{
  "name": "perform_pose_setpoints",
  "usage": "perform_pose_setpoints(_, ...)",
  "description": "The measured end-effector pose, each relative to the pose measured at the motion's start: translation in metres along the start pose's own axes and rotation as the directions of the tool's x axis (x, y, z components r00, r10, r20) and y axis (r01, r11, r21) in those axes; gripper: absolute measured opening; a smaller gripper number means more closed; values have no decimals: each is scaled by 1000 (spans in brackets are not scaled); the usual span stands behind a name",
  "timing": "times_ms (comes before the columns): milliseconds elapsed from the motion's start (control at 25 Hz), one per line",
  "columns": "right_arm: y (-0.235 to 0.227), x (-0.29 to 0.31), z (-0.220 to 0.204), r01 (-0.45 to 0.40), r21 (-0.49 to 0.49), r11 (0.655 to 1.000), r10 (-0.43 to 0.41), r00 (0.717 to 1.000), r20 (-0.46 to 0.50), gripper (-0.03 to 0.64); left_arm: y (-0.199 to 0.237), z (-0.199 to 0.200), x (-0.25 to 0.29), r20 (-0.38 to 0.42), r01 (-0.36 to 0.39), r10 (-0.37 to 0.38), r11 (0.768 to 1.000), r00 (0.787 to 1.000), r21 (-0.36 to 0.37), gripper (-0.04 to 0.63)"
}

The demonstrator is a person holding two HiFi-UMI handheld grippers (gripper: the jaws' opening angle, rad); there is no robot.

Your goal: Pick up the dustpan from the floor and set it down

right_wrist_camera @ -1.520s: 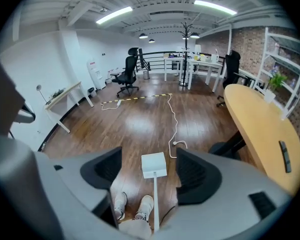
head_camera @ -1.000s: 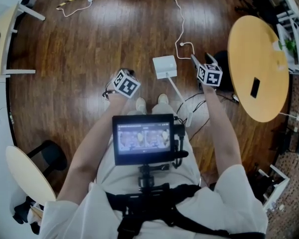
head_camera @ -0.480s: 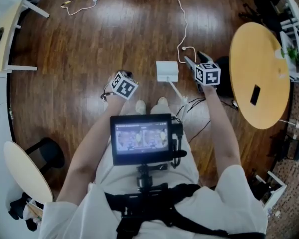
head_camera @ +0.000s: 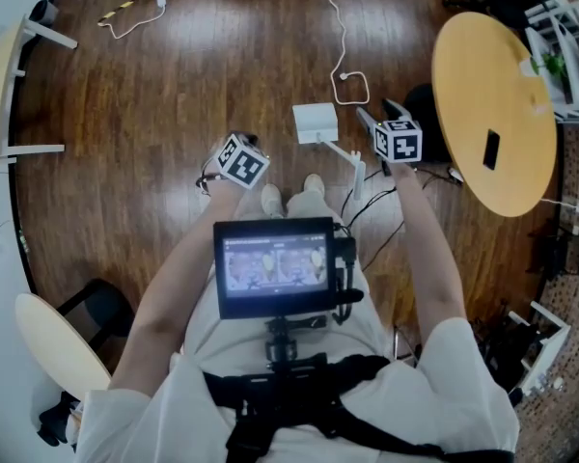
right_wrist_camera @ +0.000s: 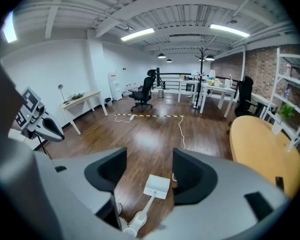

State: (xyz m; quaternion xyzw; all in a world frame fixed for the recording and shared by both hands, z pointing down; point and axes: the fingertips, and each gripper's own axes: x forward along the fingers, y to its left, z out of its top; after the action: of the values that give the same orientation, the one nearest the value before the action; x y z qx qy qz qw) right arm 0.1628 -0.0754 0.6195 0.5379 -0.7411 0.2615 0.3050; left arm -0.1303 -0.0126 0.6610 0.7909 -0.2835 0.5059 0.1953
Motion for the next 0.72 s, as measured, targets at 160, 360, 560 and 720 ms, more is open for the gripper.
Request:
perform_pose_setpoints(160, 4, -11, -14, 44, -17, 999, -44, 999, -15, 302, -4, -4, 1, 10, 9, -9, 1000, 1000, 21, -5)
perform_pose_setpoints(360, 4, -18, -33, 62, 0, 998, -61, 998, -27, 302, -12, -10, 9, 2, 19, -19, 999, 1000, 27, -5)
perform_pose_setpoints(560, -2, -41, -53, 56, 17, 998, -56, 998, -9, 291, -33, -13, 4, 7, -1, 1, 1000, 1000, 30, -5)
perform_pose_setpoints(720, 9, -41, -52, 18, -25, 1000, -19, 1000, -19, 282, -20, -20, -5, 25, -37, 37, 999, 999, -10, -5)
